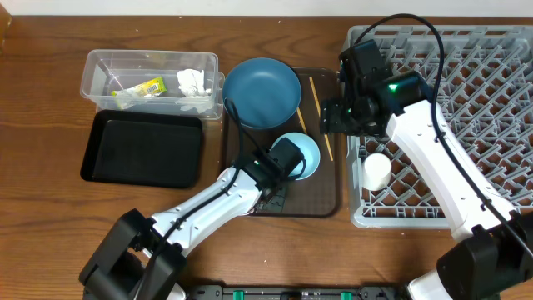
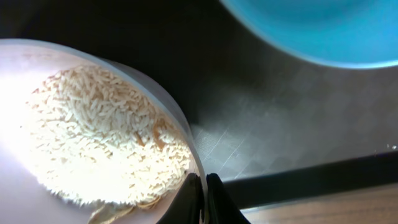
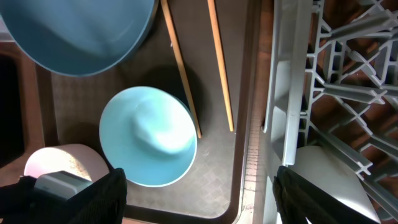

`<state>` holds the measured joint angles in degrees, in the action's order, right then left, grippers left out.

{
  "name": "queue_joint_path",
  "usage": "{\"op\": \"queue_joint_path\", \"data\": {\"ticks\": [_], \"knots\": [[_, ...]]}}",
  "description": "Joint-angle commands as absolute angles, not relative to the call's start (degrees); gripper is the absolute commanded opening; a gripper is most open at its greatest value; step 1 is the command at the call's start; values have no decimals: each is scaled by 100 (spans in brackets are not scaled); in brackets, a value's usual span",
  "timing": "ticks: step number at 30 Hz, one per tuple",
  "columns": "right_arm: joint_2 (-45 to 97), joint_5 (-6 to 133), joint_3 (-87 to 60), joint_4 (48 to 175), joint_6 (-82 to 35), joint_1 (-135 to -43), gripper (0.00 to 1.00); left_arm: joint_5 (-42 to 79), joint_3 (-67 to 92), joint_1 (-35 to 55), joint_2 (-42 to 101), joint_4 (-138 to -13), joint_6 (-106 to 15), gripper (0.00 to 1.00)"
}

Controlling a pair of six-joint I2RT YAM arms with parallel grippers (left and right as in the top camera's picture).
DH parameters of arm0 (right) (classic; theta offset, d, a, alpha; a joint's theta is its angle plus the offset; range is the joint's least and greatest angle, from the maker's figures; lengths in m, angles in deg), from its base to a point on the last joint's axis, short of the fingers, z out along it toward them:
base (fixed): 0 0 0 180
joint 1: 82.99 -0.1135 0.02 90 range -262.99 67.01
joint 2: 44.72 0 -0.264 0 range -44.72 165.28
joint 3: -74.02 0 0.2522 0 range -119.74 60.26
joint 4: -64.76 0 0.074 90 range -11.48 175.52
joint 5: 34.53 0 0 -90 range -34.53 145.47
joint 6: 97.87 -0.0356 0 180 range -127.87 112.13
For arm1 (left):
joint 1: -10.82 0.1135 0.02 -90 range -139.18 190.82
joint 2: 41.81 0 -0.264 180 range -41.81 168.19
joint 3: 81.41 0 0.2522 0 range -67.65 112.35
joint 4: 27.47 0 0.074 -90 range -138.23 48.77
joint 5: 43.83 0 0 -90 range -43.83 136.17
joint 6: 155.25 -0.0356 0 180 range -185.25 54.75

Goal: Sort waste into correct bins and load items into the dishwasher rack
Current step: 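Tip the pink bowl over the black tray to dump the rice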

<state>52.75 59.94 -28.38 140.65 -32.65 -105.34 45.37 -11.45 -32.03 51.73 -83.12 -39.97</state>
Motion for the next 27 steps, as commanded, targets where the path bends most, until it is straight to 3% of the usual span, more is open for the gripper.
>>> {"op": "queue_joint_path", "data": {"ticks": [1,16,27], "knots": [[5313,5952,-2801,14084,-3138,-10519,74,4491,-919,-3127,5031,-8561,-3966,6],[5313,5935,-2801,14093,-3049,-10519,75,3534,-334,-1979,3888,-8941,-4281,6],[5313,5933,-2801,14093,-2987,-10519,75,1156,-334,691,3532,-8941,-5341,6]]}}
